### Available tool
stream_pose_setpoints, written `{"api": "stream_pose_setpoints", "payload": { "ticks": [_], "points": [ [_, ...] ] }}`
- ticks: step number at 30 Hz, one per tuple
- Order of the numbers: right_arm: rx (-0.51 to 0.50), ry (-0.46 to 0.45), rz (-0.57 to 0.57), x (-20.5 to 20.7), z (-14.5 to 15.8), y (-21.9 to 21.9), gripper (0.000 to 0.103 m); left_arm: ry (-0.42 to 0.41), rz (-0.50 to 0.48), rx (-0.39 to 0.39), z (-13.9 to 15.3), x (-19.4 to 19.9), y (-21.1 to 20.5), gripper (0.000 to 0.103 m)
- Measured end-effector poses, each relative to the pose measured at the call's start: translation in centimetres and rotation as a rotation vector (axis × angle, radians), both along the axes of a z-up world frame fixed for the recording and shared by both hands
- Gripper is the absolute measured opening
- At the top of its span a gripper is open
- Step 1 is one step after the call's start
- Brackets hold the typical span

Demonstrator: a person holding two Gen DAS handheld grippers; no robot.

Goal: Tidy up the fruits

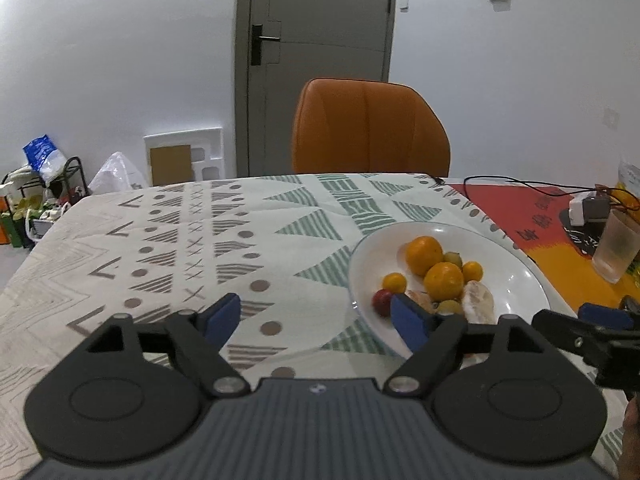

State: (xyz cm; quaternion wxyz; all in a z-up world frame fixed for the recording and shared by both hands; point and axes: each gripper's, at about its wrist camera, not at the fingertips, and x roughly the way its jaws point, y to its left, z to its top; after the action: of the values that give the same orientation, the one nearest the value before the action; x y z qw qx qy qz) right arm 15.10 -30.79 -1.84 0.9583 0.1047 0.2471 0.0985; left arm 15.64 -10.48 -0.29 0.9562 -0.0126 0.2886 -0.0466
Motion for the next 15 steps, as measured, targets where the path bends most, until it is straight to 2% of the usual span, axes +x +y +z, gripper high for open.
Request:
{"api": "stream_pose_setpoints", "payload": {
  "ticks": [4, 9, 15],
  "points": [
    [-0.008, -0.006, -0.003, -0.5, 0.4, 0.5, 0.103, 0.010, 0.016, 0.002, 0.2, -0.7, 0.7, 0.082],
    [-0.010, -0.014, -0.003, -1.1, 0.8, 0.9, 0.103, -0.002, 0.038, 0.016, 0.5, -1.9, 1.4, 0.089],
    [-0.017, -0.008, 0.009, -1.7, 0.9, 1.4, 0.103, -0.003, 0.062, 0.029, 0.8, -3.1, 2.1, 0.091]
  ]
}}
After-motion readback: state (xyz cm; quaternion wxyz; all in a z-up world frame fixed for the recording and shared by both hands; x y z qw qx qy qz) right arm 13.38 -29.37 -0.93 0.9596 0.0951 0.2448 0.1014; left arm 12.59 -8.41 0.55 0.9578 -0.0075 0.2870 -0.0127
